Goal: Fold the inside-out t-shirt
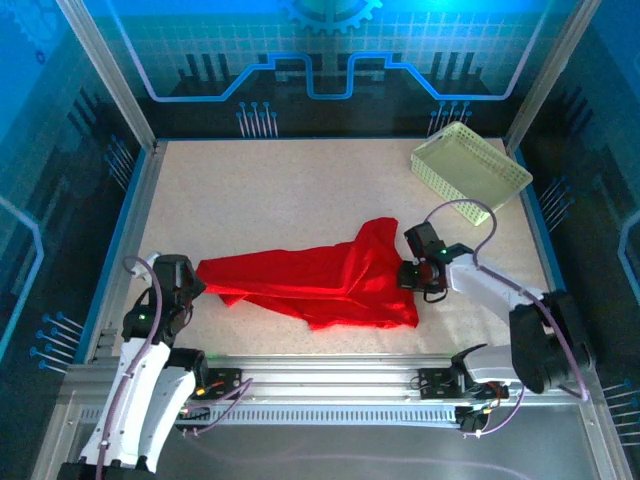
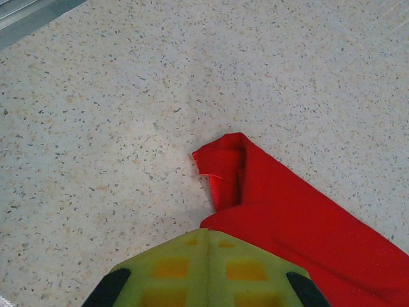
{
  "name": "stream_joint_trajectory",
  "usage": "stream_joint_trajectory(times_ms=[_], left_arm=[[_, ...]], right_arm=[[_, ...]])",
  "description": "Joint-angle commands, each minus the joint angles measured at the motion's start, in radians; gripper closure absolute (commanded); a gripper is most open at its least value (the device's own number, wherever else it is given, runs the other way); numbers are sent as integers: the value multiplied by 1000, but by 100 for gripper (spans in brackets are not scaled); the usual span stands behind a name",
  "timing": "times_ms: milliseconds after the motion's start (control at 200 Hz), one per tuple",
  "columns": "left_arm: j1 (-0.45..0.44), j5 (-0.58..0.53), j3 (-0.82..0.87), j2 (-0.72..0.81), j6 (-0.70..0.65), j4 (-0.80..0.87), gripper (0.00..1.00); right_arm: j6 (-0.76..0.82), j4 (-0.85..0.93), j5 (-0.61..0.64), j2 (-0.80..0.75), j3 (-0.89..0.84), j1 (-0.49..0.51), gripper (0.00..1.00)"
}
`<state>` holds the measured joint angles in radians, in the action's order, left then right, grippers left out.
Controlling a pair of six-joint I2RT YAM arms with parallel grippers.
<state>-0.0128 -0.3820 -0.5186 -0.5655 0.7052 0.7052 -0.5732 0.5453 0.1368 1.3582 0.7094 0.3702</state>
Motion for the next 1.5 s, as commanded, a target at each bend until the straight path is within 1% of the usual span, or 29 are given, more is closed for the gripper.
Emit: stream_joint_trajectory(times_ms=[0, 50, 125, 205, 280, 525, 655, 760, 840, 985, 1101, 1121, 1136, 1191, 1226, 1296, 1361, 1401, 1451, 1496], left_arm=[[14, -32, -15, -2, -15, -18, 100], [16, -32, -13, -1, -15, -19, 100], [19, -31, -8, -2, -16, -23, 100], [20, -31, -8, -9, -17, -29, 100], [22, -26, -9, -22, -21, -37, 100], [30, -28, -29, -70, -30, -68, 100], [54, -32, -54, -95, -37, -84, 100], [86, -14, -71, -110, -39, -108, 100], [101, -5, -76, -125, -42, -122, 100], [123, -11, -67, -147, -52, -128, 100], [171, -1, -54, -152, -55, -126, 100], [183, 2, -52, -154, -56, -127, 100], [191, 8, -50, -155, -56, -128, 100], [221, 37, -44, -166, -60, -142, 100], [235, 59, -39, -176, -65, -157, 100], [248, 86, -35, -200, -67, -172, 100], [251, 99, -35, -218, -67, -178, 100], [252, 105, -32, -221, -67, -183, 100], [252, 110, -31, -224, -66, -187, 100], [254, 115, -31, -224, -67, -187, 100]], right_arm=[[4, -58, -19, 42, 29, 8, 58], [5, -71, -17, 50, 22, 10, 65], [9, -77, -14, 44, 17, 12, 80], [9, -47, 19, 8, 27, 21, 93], [12, -2, 66, -36, 46, 41, 100], [-9, 112, 125, -126, 75, 84, 100], [-19, 194, 161, -222, 95, 94, 100], [-38, 262, 164, -306, 98, 132, 100], [-89, 309, 160, -345, 75, 192, 100], [-246, 377, 190, -389, -2, 347, 100], [-347, 392, 208, -406, -59, 447, 100], [-358, 394, 209, -404, -68, 458, 97], [-365, 394, 209, -402, -72, 464, 92], [-361, 391, 206, -394, -81, 475, 72], [-343, 387, 213, -392, -73, 474, 65], [-273, 390, 236, -399, -36, 450, 61], [-192, 381, 212, -416, -2, 374, 59], [-140, 357, 154, -429, 3, 308, 57], [-73, 307, 36, -434, -5, 215, 56], [-58, 278, -34, -423, -14, 151, 56]])
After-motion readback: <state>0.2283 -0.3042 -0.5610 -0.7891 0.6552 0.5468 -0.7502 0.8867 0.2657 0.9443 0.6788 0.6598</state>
